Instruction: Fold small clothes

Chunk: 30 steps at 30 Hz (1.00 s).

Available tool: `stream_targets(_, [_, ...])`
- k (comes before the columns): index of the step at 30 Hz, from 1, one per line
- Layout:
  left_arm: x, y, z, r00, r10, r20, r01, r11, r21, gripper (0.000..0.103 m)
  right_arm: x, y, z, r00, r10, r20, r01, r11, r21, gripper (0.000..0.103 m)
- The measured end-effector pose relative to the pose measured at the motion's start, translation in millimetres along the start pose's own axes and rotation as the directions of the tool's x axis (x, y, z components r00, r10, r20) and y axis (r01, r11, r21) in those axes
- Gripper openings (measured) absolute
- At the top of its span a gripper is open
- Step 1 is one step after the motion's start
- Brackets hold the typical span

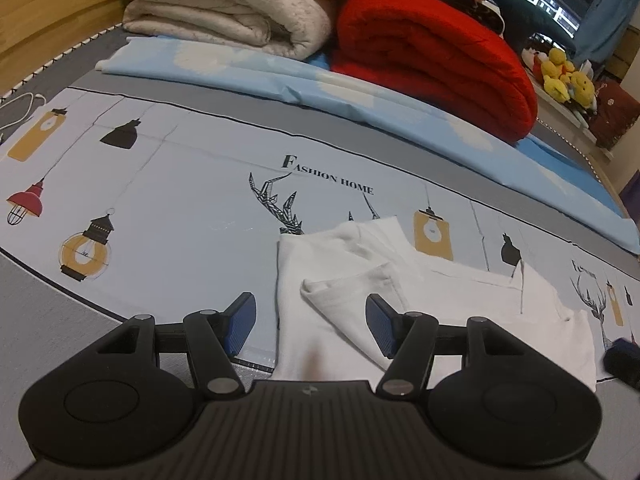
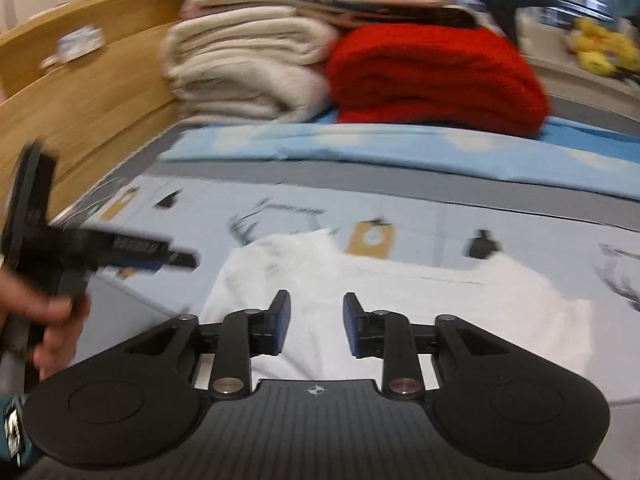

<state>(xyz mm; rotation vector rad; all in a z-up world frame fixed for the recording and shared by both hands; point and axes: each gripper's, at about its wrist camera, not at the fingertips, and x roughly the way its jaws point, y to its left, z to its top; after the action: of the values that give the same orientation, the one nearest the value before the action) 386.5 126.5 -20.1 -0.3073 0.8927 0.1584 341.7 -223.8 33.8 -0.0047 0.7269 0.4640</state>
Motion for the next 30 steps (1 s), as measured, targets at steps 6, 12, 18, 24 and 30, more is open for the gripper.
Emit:
stream_targets(6, [4, -4, -2, 1.0, 0.019, -0.003, -0.019, 1.0, 0.005, 0.066, -1, -26, -25, 0.99, -0.121, 0.066, 0.106, 0.975, 0.195, 0.042])
stream_targets(12, [11, -15, -4, 1.0, 0.029, -0.004, -0.029, 0.999, 0.036, 0.066, 37, -54, -39, 0.995, -0.088, -0.049, 0.098, 0.953, 0.286, 0.042])
stream_targets(18, [20, -21, -5, 0.999, 0.053, -0.013, -0.052, 0.997, 0.052, 0.066, 45, -76, -35, 0.987, -0.149, -0.057, 0.16, 0.944, 0.29, 0.042])
stream_targets(24, [25, -27, -5, 0.998, 0.054, -0.014, -0.053, 0.997, 0.058, 0.066, 44, -79, -36, 0.984, -0.163, -0.065, 0.174, 0.952, 0.253, 0.042])
stream_targets(30, [28, -28, -5, 0.998, 0.054, -0.021, -0.052, 0.996, 0.068, 0.066, 45, -84, -37, 0.982, -0.173, -0.077, 0.187, 0.949, 0.255, 0.042])
